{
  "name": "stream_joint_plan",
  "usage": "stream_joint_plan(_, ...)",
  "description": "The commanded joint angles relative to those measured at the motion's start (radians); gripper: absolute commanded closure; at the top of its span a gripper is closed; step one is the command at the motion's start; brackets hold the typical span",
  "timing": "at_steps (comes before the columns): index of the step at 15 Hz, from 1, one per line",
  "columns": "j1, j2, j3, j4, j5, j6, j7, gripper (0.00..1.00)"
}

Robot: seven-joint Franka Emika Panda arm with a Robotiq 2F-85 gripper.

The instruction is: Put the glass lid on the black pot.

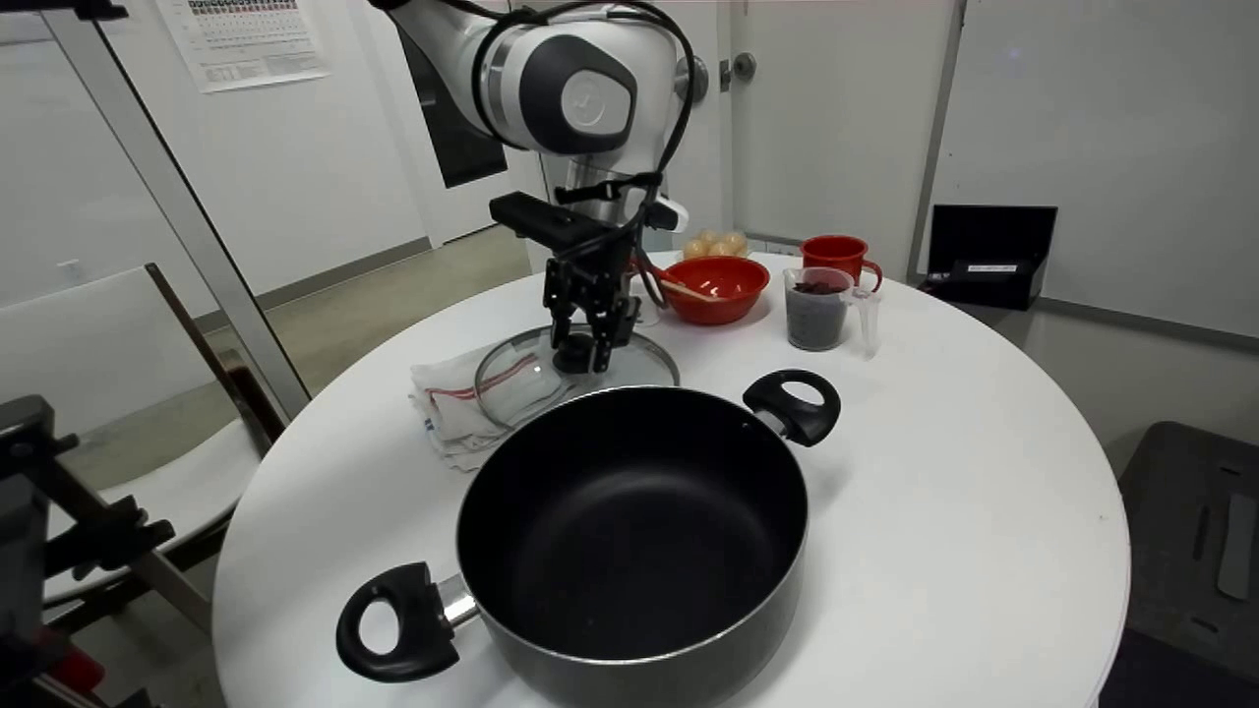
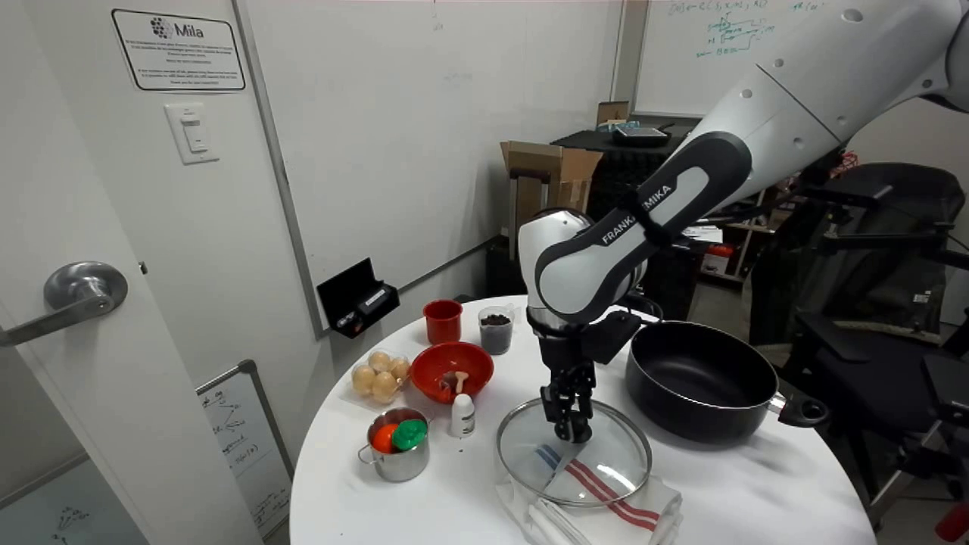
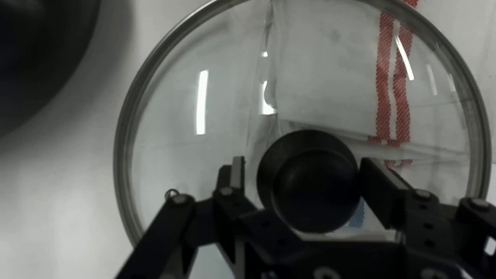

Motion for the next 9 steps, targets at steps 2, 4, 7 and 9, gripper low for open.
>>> stream_joint_plan(2, -0.009, 0.017, 0.012, 0.043, 0.029, -0.031, -0.015, 0.65)
stream_joint_plan(4, -0.007, 0.012, 0.012, 0.048, 0.028, -0.039, -0.014, 0.75)
stream_joint_plan(7, -0.008, -0.005, 0.015, 0.028, 0.030, -0.030, -0.018, 0.75)
stream_joint_plan(9, -0.001, -0.046, 0.012, -0.018, 0.023, -0.006, -0.015, 0.75)
